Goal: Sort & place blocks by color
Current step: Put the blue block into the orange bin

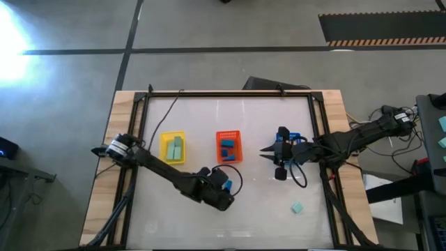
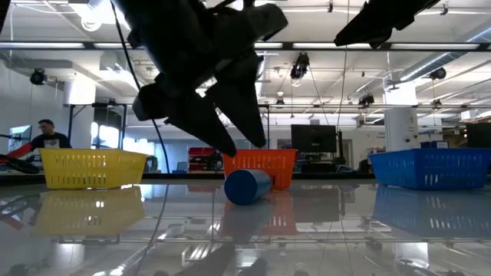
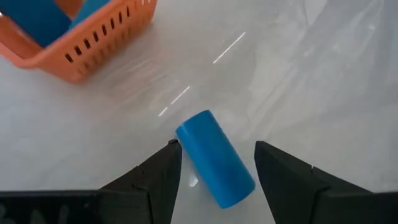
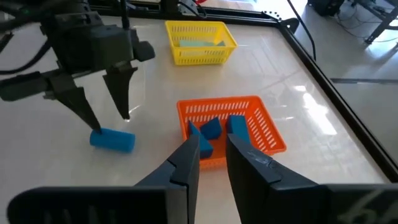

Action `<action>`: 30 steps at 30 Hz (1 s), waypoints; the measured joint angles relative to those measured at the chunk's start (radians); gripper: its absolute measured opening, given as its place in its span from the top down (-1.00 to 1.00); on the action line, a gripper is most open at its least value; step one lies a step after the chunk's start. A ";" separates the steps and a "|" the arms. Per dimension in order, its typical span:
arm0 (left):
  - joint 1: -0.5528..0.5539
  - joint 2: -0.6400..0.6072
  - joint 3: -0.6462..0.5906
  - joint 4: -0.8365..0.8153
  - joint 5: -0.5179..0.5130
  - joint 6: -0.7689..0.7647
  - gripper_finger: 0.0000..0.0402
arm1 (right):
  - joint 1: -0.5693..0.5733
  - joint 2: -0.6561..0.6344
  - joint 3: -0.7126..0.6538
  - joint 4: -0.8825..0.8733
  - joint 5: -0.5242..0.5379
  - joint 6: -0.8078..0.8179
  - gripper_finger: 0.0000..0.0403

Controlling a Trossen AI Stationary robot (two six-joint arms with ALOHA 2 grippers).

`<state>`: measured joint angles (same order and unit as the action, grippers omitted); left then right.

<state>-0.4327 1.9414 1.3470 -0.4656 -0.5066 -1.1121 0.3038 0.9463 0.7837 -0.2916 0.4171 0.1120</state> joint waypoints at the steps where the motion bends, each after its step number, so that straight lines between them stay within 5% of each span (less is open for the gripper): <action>1: -0.001 0.005 0.001 0.004 0.000 -0.008 0.07 | 0.000 0.000 0.000 -0.001 0.000 0.000 0.65; 30: -0.001 0.130 0.004 0.091 -0.022 -0.061 0.07 | 0.000 0.005 -0.001 -0.002 0.001 0.001 0.68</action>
<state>-0.4335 2.0716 1.3506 -0.3744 -0.5285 -1.1729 0.3035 0.9512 0.7830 -0.2941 0.4183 0.1125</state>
